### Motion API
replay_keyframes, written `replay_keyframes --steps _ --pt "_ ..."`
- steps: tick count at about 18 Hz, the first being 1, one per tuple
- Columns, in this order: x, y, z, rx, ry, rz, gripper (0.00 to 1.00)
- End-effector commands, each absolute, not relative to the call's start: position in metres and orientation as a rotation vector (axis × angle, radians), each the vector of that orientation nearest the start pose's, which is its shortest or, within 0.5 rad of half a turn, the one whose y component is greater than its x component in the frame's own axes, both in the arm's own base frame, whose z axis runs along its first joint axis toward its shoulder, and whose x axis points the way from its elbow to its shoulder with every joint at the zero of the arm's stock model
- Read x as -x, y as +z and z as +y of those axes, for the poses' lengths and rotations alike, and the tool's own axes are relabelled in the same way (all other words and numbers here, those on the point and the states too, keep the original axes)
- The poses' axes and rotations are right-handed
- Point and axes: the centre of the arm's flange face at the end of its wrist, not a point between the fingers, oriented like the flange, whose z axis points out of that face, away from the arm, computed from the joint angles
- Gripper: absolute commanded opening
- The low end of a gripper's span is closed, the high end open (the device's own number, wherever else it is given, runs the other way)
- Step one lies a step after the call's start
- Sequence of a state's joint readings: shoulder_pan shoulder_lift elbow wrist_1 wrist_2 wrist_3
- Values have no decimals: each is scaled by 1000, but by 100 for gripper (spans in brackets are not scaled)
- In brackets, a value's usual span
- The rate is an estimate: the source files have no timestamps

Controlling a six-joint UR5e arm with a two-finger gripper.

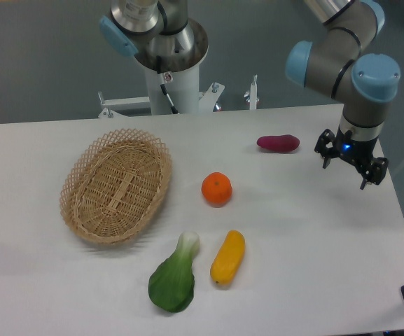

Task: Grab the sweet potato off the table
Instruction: 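Move the open gripper over the purple sweet potato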

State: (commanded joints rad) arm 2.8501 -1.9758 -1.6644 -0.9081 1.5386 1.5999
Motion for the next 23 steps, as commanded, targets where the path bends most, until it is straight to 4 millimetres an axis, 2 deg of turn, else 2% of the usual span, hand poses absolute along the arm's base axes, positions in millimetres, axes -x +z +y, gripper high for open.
replay_keyframes --steps 5,9,12,13,18,21,23 --pt "553 282 313 3021 228 502 100" --pt "525 278 309 2947 163 490 100" --pt "499 265 310 2923 121 686 100" --pt "490 267 307 2908 124 767 100" --pt "448 245 286 2835 49 1145 100" --pt "448 236 264 2850 4 1334 100" --pt "443 227 259 2833 -27 1358 100"
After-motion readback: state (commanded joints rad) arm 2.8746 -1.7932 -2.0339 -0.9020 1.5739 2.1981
